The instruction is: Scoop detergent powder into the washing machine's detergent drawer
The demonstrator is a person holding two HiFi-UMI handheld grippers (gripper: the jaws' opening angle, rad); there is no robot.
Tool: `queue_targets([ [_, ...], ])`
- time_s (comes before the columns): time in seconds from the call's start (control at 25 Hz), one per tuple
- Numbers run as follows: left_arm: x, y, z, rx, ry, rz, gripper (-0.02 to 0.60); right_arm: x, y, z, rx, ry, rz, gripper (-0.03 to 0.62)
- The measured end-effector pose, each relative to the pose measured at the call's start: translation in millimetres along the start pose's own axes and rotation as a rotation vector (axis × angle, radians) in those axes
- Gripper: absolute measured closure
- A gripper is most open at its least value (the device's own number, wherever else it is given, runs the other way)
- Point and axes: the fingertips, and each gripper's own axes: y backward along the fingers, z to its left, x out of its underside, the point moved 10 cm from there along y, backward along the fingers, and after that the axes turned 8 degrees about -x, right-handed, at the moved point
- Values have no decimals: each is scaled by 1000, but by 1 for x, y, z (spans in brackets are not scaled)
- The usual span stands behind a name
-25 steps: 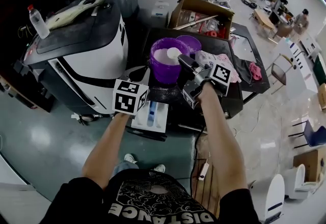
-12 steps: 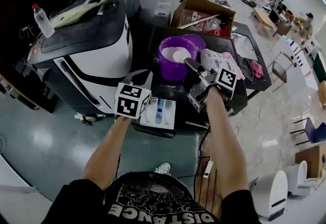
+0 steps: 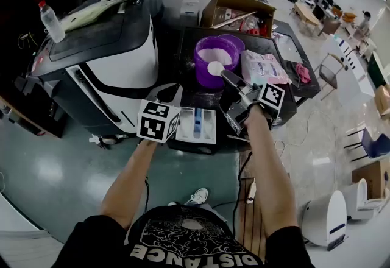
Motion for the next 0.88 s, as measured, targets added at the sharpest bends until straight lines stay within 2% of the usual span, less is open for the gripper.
queue_targets([
  [0.88, 36, 63, -2, 81, 39, -4, 577, 84, 55, 20, 42, 7, -65, 557],
])
